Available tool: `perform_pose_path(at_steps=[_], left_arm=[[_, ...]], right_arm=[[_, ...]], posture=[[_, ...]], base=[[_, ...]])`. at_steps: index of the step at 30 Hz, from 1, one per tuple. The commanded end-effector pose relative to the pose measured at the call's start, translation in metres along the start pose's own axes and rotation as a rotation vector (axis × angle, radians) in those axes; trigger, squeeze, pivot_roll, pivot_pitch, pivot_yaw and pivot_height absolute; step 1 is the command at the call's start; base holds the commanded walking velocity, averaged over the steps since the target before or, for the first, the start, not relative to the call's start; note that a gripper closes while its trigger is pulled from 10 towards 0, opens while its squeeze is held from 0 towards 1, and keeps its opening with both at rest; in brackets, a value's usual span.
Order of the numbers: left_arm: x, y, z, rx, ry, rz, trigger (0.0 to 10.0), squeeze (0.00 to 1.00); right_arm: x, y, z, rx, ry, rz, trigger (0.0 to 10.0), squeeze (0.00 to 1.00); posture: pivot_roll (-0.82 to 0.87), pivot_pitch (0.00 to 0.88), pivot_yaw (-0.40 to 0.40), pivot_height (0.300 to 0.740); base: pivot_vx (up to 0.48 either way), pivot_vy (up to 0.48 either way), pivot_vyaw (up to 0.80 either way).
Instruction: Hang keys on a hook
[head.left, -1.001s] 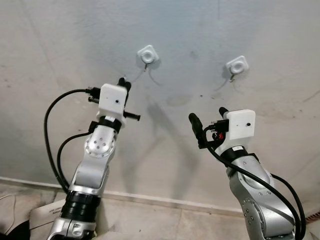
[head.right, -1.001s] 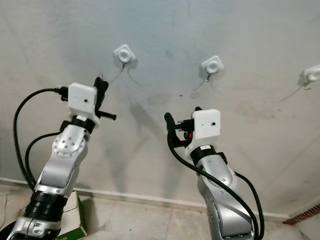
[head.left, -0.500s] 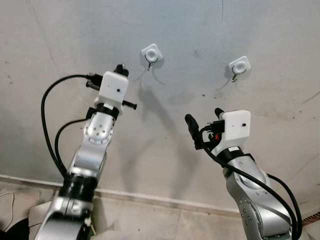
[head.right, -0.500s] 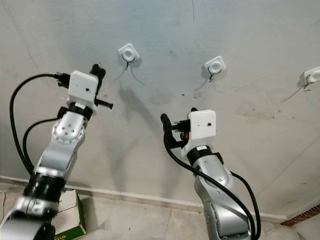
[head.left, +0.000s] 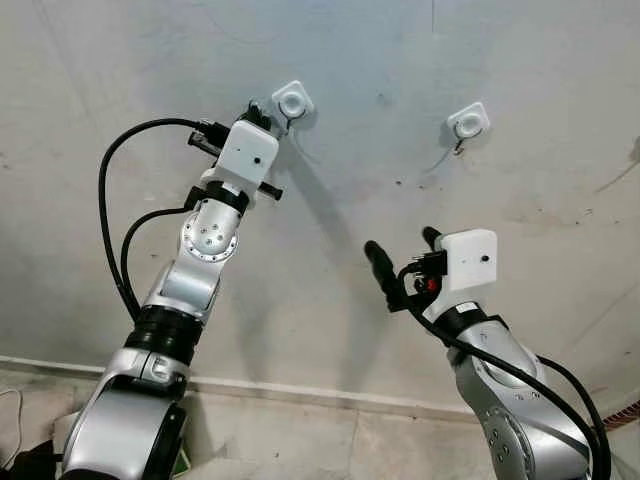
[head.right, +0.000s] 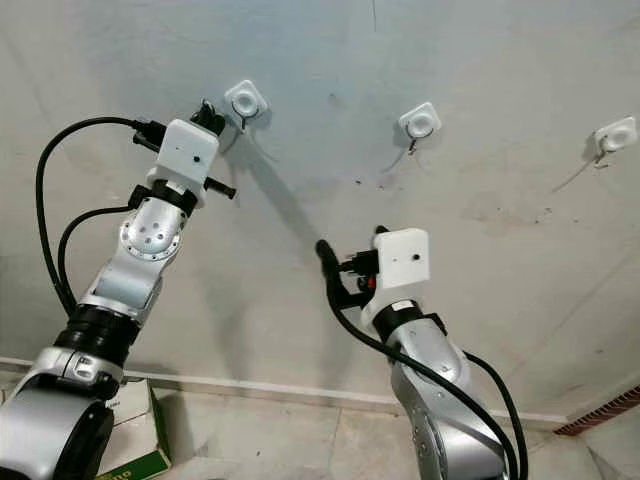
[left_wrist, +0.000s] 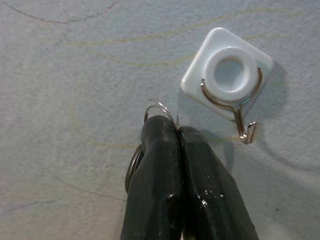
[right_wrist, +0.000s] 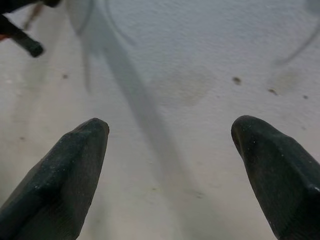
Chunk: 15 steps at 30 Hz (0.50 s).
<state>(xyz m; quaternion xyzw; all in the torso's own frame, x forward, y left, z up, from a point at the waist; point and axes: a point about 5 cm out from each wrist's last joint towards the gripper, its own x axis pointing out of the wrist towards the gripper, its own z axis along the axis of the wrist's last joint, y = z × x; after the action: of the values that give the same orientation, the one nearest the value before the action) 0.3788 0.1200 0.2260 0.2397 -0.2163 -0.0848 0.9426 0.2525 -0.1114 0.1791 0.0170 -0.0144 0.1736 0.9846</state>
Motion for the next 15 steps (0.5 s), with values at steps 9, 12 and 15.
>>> perform_pose_path(at_steps=[9, 12, 15], left_arm=[[0.012, -0.009, 0.015, 0.026, -0.070, 0.008, 10.0, 0.00], [0.007, -0.012, 0.017, 0.033, -0.084, 0.052, 10.0, 0.00], [0.001, -0.017, 0.013, 0.031, -0.083, 0.053, 10.0, 0.00]], right_arm=[[-0.004, 0.000, 0.003, -0.001, 0.002, 0.003, 10.0, 0.00], [-0.004, 0.001, 0.001, 0.001, 0.009, 0.000, 10.0, 0.00], [-0.004, 0.001, 0.001, -0.001, 0.013, -0.005, 10.0, 0.00]], posture=[[-0.03, 0.024, -0.026, 0.740], [-0.02, 0.024, -0.026, 0.740], [-0.02, 0.025, -0.024, 0.740]], base=[[0.000, 0.000, 0.00], [0.000, 0.000, 0.00], [0.000, 0.000, 0.00]])
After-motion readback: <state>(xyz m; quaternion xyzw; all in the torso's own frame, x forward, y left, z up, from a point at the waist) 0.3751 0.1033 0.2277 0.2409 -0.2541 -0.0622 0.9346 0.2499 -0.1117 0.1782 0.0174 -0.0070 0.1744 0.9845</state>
